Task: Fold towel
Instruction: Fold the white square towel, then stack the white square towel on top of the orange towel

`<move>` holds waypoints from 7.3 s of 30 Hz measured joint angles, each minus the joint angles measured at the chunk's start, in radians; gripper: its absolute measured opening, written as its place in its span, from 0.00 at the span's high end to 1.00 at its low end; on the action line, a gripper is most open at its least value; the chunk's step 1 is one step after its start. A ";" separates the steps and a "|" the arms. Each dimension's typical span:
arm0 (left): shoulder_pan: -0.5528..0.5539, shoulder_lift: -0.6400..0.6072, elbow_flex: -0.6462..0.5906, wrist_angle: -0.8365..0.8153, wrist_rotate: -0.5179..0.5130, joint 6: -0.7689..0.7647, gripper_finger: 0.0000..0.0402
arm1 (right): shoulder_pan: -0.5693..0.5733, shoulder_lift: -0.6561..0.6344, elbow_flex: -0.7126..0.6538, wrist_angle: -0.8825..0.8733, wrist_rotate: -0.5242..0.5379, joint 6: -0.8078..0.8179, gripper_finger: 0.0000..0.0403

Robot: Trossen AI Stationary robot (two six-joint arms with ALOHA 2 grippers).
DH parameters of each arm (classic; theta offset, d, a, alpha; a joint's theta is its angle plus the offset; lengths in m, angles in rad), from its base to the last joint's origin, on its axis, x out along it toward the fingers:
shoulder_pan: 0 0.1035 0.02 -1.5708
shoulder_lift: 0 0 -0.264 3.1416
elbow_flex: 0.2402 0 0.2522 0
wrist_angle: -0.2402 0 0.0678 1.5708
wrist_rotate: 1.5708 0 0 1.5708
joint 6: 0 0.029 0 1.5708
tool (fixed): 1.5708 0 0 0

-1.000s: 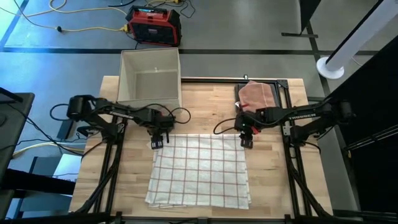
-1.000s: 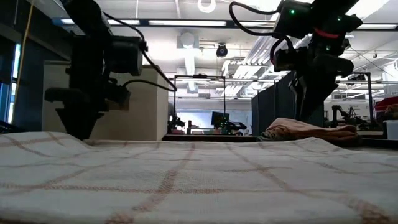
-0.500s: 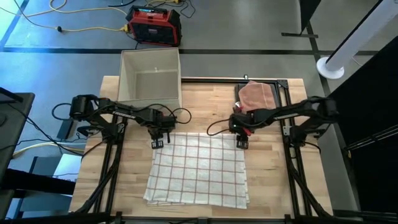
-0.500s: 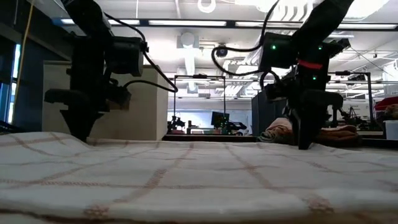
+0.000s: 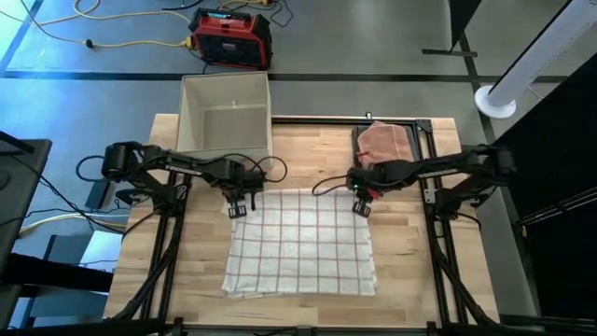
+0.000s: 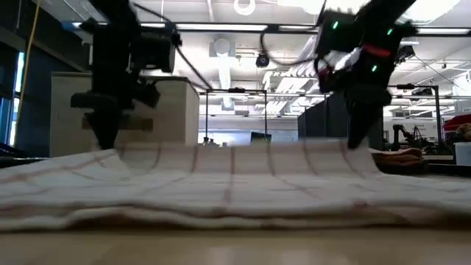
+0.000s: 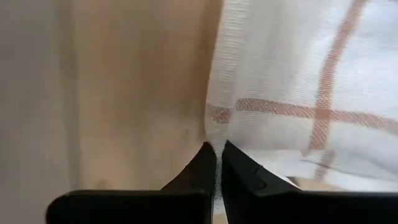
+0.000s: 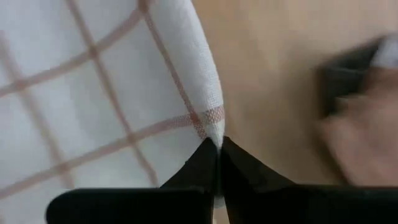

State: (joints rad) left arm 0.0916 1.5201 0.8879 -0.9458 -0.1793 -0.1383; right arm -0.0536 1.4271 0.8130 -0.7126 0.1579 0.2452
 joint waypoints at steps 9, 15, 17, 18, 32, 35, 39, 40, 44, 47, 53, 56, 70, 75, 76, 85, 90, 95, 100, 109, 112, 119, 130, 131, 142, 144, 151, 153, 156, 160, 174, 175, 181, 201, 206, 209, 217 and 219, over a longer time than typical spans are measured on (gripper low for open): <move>-0.074 -0.050 0.212 -0.224 -0.103 -0.070 1.00 | 0.202 -0.233 0.083 -0.221 0.124 0.069 1.00; -0.286 -0.041 0.220 -0.236 0.015 -0.213 1.00 | 0.446 -0.244 0.087 -0.235 0.070 0.272 1.00; -0.364 -0.026 0.216 -0.227 0.033 -0.266 1.00 | 0.528 -0.220 0.087 -0.201 0.043 0.328 1.00; -0.401 -0.019 0.212 -0.213 0.041 -0.287 1.00 | 0.565 -0.204 0.087 -0.182 0.031 0.350 1.00; -0.637 0.134 0.203 0.111 0.249 -0.388 1.00 | 0.788 0.030 0.089 0.109 -0.225 0.412 1.00; -0.656 0.168 0.204 0.142 0.307 -0.379 1.00 | 0.798 0.061 0.090 0.172 -0.295 0.412 1.00; -0.674 0.194 0.204 0.196 0.369 -0.366 1.00 | 0.812 0.083 0.091 0.227 -0.351 0.412 1.00; -0.675 0.194 0.204 0.219 0.376 -0.365 1.00 | 0.815 0.083 0.091 0.227 -0.351 0.411 1.00; -0.678 0.194 0.204 0.331 0.383 -0.350 0.98 | 0.821 0.083 0.091 0.224 -0.353 0.410 0.99; -0.678 0.194 0.204 0.386 0.421 -0.314 0.93 | 0.820 0.083 0.091 0.223 -0.392 0.410 0.95; -0.673 0.189 0.209 0.392 0.534 -0.305 0.76 | 0.821 0.083 0.091 0.202 -0.471 0.477 0.76; -0.661 0.179 0.228 0.385 0.575 -0.306 0.69 | 0.819 0.083 0.091 0.193 -0.470 0.518 0.69; -0.618 0.150 0.038 0.522 0.216 -0.379 0.78 | 0.804 0.103 -0.079 0.450 -0.049 0.877 0.90; -0.584 0.148 -0.028 0.475 0.195 -0.425 0.92 | 0.760 0.134 -0.141 0.414 -0.021 0.959 0.98; -0.572 0.146 -0.028 0.446 0.187 -0.438 0.95 | 0.741 0.134 -0.145 0.395 -0.012 0.968 0.98; -0.401 0.143 -0.002 0.341 0.081 -0.504 0.98 | 0.451 0.064 -0.143 0.104 0.090 0.900 1.00; -0.398 0.053 0.077 0.201 0.029 -0.419 0.96 | 0.397 -0.021 -0.034 -0.104 0.023 0.981 0.99; -0.414 -0.056 0.152 0.067 -0.015 -0.337 0.94 | 0.381 -0.088 0.093 -0.287 -0.063 1.116 0.97; -0.455 -0.139 0.137 0.012 -0.008 -0.295 0.87 | 0.374 -0.086 0.145 -0.368 -0.120 1.218 0.92; -0.509 -0.115 -0.066 0.245 0.080 -0.357 0.65 | 0.325 -0.022 -0.021 -0.236 -0.206 1.282 0.66; -0.510 -0.100 -0.098 0.271 0.071 -0.361 0.62 | 0.321 -0.025 -0.075 -0.174 -0.182 1.282 0.57; -0.508 -0.085 -0.138 0.284 0.061 -0.405 0.62 | 0.322 -0.028 -0.181 -0.049 -0.140 1.278 0.57; -0.506 -0.063 -0.158 0.367 0.035 -0.469 0.62 | 0.322 -0.076 -0.082 -0.160 -0.118 1.229 0.96; -0.506 -0.054 -0.166 0.407 0.035 -0.477 0.62 | 0.322 -0.082 -0.040 -0.206 -0.109 1.228 0.97; -0.461 0.125 -0.195 0.812 -0.058 -0.382 0.62 | 0.341 -0.085 0.321 -0.322 0.035 1.211 0.98; -0.433 0.160 -0.196 0.909 -0.059 -0.342 0.62 | 0.335 -0.084 0.318 -0.198 0.066 1.197 0.98; -0.351 0.197 -0.197 1.044 -0.025 -0.268 0.62 | 0.254 0.070 0.305 0.213 -0.009 1.051 0.98; -0.329 0.200 -0.198 1.063 -0.013 -0.254 0.62 | 0.227 0.130 0.305 0.325 -0.052 1.000 0.98; -0.296 0.206 -0.198 1.092 0.005 -0.232 0.62 | 0.187 0.222 0.306 0.492 -0.116 0.924 0.98; -0.279 0.208 -0.198 1.101 0.013 -0.226 0.62 | 0.159 0.304 0.332 0.558 -0.168 0.907 0.98; -0.285 0.162 -0.199 1.042 0.010 -0.290 0.62 | 0.153 0.222 0.337 0.441 -0.194 0.894 0.50; -0.291 0.136 -0.200 1.008 0.012 -0.320 0.62 | 0.157 0.190 0.337 0.402 -0.180 0.895 0.47; -0.312 0.036 -0.199 1.009 0.035 -0.300 0.66 | 0.218 0.107 0.290 0.245 -0.054 0.918 0.50; -0.356 -0.238 -0.199 0.795 0.321 -0.301 0.95 | 0.113 0.175 0.302 0.176 -0.217 0.128 0.85; -0.393 -0.276 -0.199 0.732 0.331 -0.432 0.94 | -0.017 0.200 0.385 0.060 -0.372 -0.179 0.76; -0.422 -0.276 -0.199 0.735 0.327 -0.492 0.94 | -0.062 0.241 0.393 0.087 -0.366 -0.269 0.67; -0.501 -0.277 -0.198 0.744 0.317 -0.653 0.93 | -0.165 0.365 0.403 0.208 -0.391 -0.420 0.43; -0.520 -0.277 -0.198 0.756 0.316 -0.688 0.93 | -0.177 0.411 0.403 0.239 -0.392 -0.433 0.38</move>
State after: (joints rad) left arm -0.4283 1.2434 0.6895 -0.1901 0.1368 -0.8259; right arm -0.2301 1.8382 1.2163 -0.4738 -0.2345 -0.1877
